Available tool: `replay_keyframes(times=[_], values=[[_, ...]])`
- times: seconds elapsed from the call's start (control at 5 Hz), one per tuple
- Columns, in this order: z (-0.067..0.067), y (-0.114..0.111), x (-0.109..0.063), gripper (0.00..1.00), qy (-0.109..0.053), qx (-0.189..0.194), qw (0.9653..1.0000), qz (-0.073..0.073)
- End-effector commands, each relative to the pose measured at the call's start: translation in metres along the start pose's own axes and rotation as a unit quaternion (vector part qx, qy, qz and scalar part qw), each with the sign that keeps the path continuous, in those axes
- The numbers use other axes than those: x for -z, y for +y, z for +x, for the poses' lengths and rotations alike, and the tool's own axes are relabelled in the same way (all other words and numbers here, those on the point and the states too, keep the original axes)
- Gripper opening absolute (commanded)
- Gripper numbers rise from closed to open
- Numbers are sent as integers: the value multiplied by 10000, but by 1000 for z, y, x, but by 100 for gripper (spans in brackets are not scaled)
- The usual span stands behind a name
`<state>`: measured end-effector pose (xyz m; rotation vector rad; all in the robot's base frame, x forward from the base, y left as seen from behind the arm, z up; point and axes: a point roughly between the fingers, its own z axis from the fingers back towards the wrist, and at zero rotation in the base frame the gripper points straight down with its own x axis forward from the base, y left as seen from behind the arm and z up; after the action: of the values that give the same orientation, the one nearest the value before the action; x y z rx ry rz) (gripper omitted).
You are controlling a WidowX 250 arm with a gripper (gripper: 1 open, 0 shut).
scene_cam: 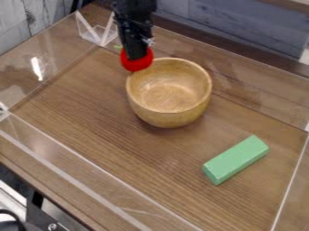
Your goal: Move the red object to the right side of the table
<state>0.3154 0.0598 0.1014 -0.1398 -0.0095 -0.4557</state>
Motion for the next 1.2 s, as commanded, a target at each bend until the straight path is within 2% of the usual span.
replay_keyframes(times=[0.0, 0.2, 0.4, 0.6, 0.8, 1.0], values=[[13, -39, -13, 0, -364, -93, 9992, 158], [20, -78, -2, 0, -433, -169, 9989, 108], [29, -89, -5, 0, -537, -183, 9983, 112], [36, -100, 8, 0, -525, -184, 9985, 19], [40, -111, 24, 0, -536, -355, 9979, -79], [45, -118, 48, 0, -455, -459, 9978, -169]])
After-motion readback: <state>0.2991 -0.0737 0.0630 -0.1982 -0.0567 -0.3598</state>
